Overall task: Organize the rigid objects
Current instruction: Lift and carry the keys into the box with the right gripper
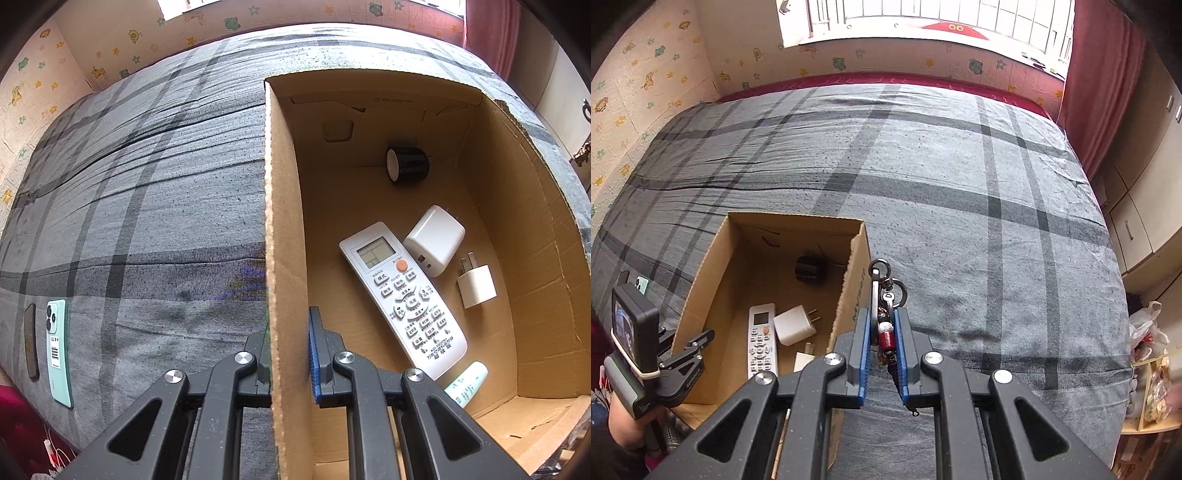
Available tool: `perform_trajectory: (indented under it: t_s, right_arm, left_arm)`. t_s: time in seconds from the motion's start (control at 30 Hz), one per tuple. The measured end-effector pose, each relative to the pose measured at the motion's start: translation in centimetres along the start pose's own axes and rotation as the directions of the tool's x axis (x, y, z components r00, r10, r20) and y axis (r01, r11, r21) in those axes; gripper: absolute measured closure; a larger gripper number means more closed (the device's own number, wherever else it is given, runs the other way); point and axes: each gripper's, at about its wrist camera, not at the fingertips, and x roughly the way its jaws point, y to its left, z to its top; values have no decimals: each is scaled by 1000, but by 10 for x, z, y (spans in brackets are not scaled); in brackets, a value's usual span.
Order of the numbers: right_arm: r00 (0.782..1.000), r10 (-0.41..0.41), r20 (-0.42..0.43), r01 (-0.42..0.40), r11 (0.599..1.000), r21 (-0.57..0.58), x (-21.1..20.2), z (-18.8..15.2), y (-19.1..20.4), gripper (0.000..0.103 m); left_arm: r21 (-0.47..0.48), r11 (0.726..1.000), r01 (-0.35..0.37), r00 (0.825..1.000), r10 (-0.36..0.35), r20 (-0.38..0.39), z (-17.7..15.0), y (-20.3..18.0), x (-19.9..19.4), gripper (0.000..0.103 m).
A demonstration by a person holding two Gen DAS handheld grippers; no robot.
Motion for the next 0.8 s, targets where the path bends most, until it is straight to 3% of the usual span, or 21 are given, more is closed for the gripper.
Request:
perform_trajectory:
  t_s: [0.4,0.8]
  right_arm:
    - [996,85,-2,-85,993,-82,3,9,58,91]
    - [988,130,-83,-139,982,-125,40,-9,105,91]
  left_arm:
    - [-1,1000,1,1000,-1,-1,0,0,2,89]
    - [0,1000,1,1000,-1,0,0,0,2,89]
